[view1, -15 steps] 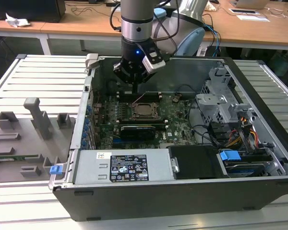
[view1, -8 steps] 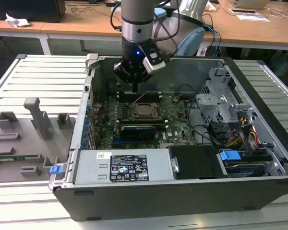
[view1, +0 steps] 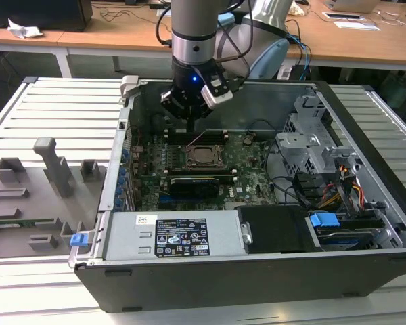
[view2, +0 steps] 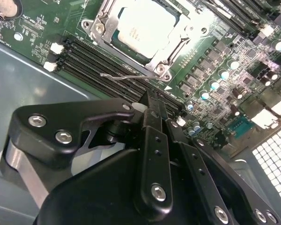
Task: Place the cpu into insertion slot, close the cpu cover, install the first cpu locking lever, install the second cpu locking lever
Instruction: 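Install the first cpu locking lever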
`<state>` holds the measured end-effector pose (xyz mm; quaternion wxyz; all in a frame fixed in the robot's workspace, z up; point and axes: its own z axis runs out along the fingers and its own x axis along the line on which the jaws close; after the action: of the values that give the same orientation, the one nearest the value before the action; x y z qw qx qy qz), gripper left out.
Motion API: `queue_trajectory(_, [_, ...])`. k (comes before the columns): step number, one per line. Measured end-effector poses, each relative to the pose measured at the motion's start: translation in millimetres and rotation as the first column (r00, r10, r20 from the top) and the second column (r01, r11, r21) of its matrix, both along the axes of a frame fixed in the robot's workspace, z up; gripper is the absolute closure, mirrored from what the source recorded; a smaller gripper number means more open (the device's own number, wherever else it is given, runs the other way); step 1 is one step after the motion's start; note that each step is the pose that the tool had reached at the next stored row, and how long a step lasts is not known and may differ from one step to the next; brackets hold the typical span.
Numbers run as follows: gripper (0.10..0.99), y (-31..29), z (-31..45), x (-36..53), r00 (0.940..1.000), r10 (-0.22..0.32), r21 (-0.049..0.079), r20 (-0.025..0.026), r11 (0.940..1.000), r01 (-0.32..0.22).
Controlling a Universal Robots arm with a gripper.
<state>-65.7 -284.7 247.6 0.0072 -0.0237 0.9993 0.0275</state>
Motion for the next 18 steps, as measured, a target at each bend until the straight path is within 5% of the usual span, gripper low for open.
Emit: queue_trajectory(18, [0.980,0.1,-3.8,11.3,1.0000,0.001,0.000,0.0002,1.0000,-0.001])
